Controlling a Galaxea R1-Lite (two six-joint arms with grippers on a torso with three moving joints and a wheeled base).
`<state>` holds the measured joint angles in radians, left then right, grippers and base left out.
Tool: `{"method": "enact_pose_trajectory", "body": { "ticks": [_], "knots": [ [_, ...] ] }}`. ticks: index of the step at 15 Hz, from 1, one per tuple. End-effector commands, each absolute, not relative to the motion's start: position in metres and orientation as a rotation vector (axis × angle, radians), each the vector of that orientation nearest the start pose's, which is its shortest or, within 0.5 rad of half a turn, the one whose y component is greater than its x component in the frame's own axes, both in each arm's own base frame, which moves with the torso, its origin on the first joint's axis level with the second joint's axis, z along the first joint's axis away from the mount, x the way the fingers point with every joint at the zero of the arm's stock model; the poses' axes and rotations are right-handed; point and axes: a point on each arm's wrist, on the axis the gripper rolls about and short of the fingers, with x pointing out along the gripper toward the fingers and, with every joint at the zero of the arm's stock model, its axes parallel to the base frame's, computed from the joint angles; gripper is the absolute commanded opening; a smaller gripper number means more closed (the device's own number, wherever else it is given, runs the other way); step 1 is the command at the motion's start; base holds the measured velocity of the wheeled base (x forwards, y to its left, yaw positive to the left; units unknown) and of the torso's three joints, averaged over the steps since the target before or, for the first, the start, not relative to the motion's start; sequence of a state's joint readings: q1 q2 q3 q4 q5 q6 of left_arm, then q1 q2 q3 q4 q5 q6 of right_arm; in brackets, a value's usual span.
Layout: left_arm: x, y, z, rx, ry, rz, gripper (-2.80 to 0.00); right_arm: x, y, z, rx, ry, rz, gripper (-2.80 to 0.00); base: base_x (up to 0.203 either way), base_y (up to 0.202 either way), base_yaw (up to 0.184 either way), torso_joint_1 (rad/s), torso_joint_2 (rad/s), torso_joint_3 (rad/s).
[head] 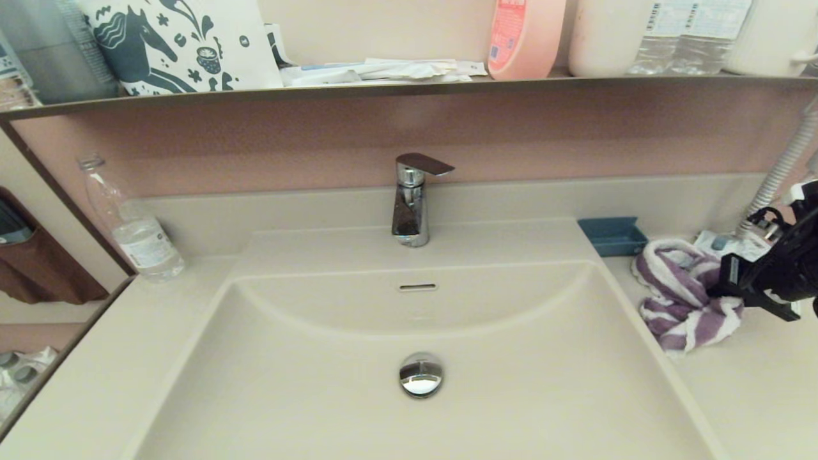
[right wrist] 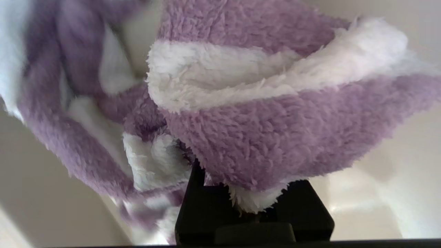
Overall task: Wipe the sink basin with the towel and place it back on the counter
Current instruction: Wipe the sink
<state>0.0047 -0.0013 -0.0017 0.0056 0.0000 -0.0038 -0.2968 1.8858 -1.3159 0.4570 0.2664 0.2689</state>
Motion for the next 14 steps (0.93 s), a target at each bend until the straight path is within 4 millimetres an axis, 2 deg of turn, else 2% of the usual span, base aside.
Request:
{"method": "enact_pose_trajectory", "body": {
  "ticks": [1, 4, 7, 9, 14],
  "knots": [
    [-0.023, 0.000, 0.075, -0.005, 0.004, 0.005, -2.80, 0.286, -0.082, 0.173, 0.518, 1.003, -0.149, -2.80, 0.000, 0.000, 0.000, 0.000, 0.00, 0.000],
    [-0.023, 0.000, 0.075, -0.005, 0.004, 0.006, -2.80, 0.244, -0.065, 0.169, 0.480, 1.047, -0.119, -2.80, 0.000, 0.000, 0.000, 0.000, 0.00, 0.000],
    [-0.023, 0.000, 0.075, -0.005, 0.004, 0.005, -2.80, 0.210, -0.044, 0.188, 0.425, 1.003, -0.069, -2.80, 0.000, 0.000, 0.000, 0.000, 0.00, 0.000],
    [-0.023, 0.000, 0.075, -0.005, 0.005, 0.005, -2.80, 0.189, -0.034, 0.212, 0.402, 0.960, -0.044, -2.80, 0.000, 0.000, 0.000, 0.000, 0.00, 0.000],
    [-0.023, 0.000, 0.075, -0.005, 0.005, 0.005, -2.80, 0.153, -0.029, 0.284, 0.399, 0.870, -0.053, -2.80, 0.000, 0.000, 0.000, 0.000, 0.00, 0.000]
  ]
}}
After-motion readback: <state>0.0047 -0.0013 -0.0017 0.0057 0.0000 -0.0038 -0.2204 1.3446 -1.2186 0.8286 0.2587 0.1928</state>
